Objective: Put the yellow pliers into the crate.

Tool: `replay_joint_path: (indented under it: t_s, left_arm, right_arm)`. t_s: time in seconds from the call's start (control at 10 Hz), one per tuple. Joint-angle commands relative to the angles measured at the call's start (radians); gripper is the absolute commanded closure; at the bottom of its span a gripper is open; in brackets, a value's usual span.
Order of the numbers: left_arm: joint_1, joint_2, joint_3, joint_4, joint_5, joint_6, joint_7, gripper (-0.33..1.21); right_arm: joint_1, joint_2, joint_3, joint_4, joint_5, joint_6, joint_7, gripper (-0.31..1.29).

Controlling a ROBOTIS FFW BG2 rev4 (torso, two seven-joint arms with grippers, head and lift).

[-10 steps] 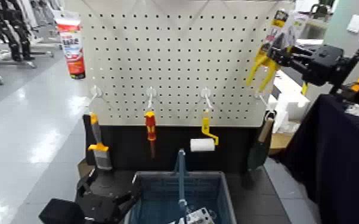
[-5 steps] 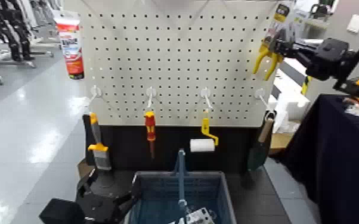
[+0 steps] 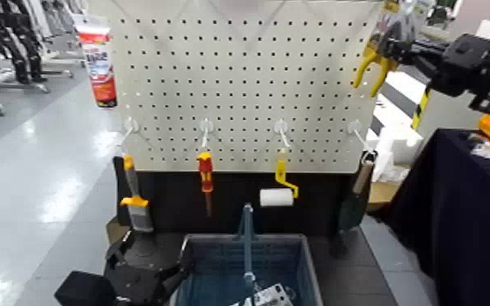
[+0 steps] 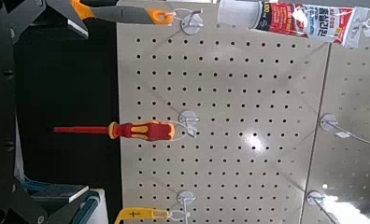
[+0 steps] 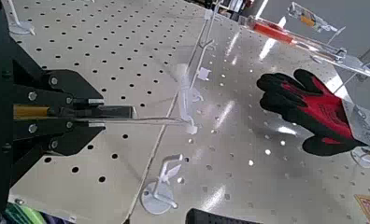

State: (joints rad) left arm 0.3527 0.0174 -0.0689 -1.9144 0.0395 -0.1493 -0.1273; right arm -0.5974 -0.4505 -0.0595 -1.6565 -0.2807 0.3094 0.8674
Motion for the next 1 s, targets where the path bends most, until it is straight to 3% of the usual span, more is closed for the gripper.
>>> replay_joint_path:
  t_s: [0.1, 0.5, 1.0]
  left_arm:
    - [0.0, 0.0, 0.001, 0.0, 0.0, 0.002, 0.0, 0.15]
    - [-0.003, 0.001, 0.001, 0.0, 0.0, 0.005, 0.0, 0.14]
    - [-0.012, 0.006, -0.005, 0.0, 0.0, 0.014, -0.003, 0.14]
  right_arm:
    - [0.001, -0.011, -0.006, -0.028, 0.003, 0.014, 0.002, 1.11]
    - [0.048, -0.005, -0.039, -0.086, 0.003, 0.043, 0.01, 1.11]
    - [0.176, 0.029, -0.128, -0.23, -0.003, 0.106, 0.018, 1.11]
